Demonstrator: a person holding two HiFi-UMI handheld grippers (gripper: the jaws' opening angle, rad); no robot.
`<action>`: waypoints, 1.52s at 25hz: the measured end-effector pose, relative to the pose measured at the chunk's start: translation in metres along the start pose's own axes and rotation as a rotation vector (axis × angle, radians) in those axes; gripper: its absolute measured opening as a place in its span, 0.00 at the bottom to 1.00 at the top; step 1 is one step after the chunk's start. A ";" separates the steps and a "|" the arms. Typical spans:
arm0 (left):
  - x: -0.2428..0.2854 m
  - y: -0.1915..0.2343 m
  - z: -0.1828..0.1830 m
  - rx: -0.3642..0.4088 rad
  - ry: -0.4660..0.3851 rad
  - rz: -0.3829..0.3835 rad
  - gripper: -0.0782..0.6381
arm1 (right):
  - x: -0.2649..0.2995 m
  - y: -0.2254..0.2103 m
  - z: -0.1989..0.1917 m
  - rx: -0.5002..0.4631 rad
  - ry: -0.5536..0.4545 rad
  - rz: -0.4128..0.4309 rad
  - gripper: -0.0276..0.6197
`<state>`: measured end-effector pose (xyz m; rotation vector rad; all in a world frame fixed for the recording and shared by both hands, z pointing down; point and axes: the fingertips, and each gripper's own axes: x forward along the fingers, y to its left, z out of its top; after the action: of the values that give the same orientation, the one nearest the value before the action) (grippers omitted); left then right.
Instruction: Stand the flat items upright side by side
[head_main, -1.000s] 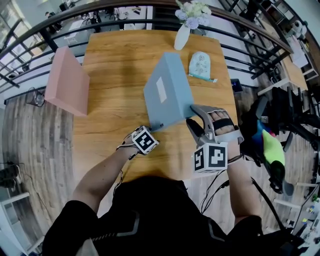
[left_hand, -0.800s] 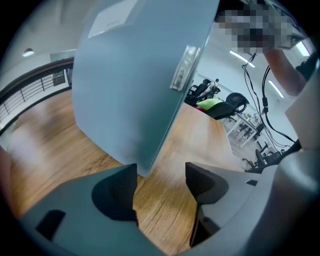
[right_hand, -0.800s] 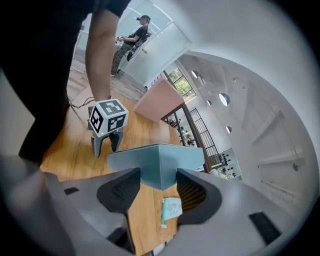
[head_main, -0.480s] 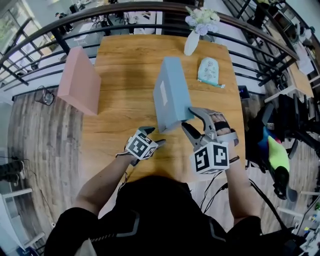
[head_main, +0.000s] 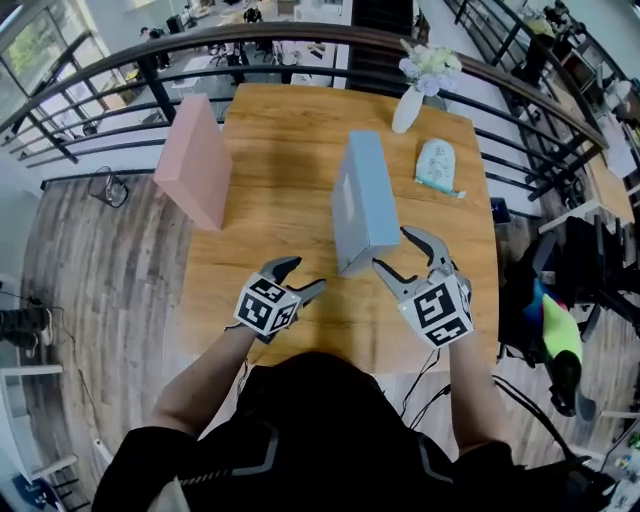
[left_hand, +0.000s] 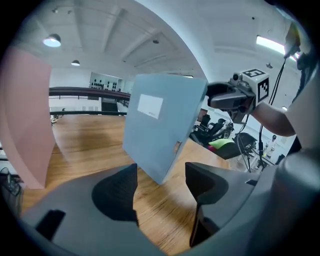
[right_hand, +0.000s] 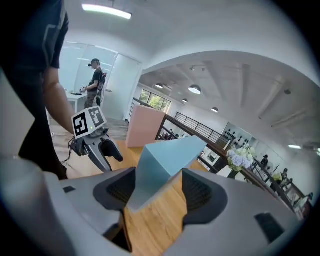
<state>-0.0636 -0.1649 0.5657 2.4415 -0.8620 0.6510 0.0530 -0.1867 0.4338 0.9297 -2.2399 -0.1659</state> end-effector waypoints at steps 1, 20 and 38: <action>-0.007 0.003 0.003 -0.006 -0.019 0.010 0.55 | 0.001 0.003 0.000 0.033 -0.007 0.006 0.52; -0.164 0.055 0.051 -0.010 -0.331 0.227 0.55 | 0.042 0.018 -0.023 0.593 -0.078 -0.057 0.60; -0.236 0.128 0.035 -0.118 -0.429 0.460 0.55 | 0.074 0.030 -0.003 0.710 -0.113 -0.048 0.47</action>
<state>-0.3027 -0.1672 0.4385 2.3208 -1.6117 0.2072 0.0003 -0.2133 0.4884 1.3581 -2.4152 0.6088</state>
